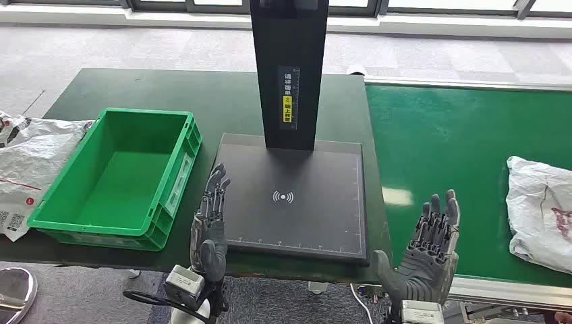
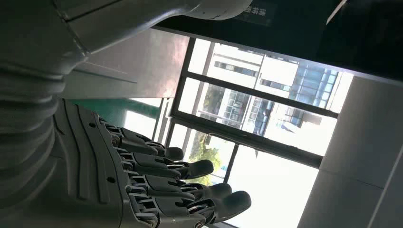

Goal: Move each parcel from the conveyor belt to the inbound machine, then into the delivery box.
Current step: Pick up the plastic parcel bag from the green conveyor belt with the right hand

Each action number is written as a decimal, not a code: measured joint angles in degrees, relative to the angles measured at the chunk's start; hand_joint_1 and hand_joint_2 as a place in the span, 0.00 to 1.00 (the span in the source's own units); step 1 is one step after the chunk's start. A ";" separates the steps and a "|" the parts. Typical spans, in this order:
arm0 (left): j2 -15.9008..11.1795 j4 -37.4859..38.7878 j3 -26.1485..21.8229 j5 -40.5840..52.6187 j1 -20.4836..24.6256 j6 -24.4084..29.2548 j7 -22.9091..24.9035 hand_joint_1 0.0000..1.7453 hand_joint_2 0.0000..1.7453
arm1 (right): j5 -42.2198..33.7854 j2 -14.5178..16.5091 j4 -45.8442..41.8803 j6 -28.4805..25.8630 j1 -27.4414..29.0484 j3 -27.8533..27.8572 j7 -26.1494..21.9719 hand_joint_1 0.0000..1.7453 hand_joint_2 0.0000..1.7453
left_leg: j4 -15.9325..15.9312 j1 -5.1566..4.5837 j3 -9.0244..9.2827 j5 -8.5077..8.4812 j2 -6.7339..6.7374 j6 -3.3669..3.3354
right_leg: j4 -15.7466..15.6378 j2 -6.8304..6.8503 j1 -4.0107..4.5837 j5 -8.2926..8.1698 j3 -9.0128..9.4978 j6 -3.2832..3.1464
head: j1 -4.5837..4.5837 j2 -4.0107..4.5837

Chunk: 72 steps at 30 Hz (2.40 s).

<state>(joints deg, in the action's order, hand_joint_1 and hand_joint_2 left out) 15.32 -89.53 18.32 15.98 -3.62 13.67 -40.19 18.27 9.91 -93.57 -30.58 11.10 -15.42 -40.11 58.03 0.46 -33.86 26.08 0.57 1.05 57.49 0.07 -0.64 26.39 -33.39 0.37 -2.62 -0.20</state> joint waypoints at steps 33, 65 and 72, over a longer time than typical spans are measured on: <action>0.03 0.98 -4.61 -4.24 -1.09 -2.92 -0.01 0.00 0.00 | 42.40 -13.24 41.83 -3.22 -26.52 28.62 17.85 0.00 1.00 | 0.09 -0.14 -0.10 -0.15 -0.18 -0.22 | 0.00 0.10 -0.16 -0.19 0.01 0.28 | 0.00 0.00; -0.96 4.37 -4.61 -6.43 1.04 -3.05 -0.02 0.00 0.00 | 52.61 -24.83 73.65 13.71 -42.38 29.24 43.25 0.00 1.00 | 0.14 -0.23 -0.27 -0.23 -0.38 -0.35 | -0.01 0.27 -0.25 -0.27 -0.09 0.41 | -0.02 0.00; -0.96 5.24 -4.61 -6.31 1.82 -3.20 -0.02 0.00 0.00 | 52.65 -25.98 74.83 15.58 -42.25 29.90 44.21 0.00 1.00 | 0.14 -0.24 -0.27 -0.23 -0.37 -0.35 | 0.00 0.25 -0.27 -0.27 -0.10 0.41 | -0.02 0.00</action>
<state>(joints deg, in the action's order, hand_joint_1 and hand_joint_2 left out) 14.36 -84.29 13.70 9.67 -1.80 10.47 -40.22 70.93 -16.07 -18.74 -14.99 -31.15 14.48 4.10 58.17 0.22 -34.14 25.85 0.21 0.70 57.49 0.33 -0.91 26.12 -33.49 0.78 -2.64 -0.20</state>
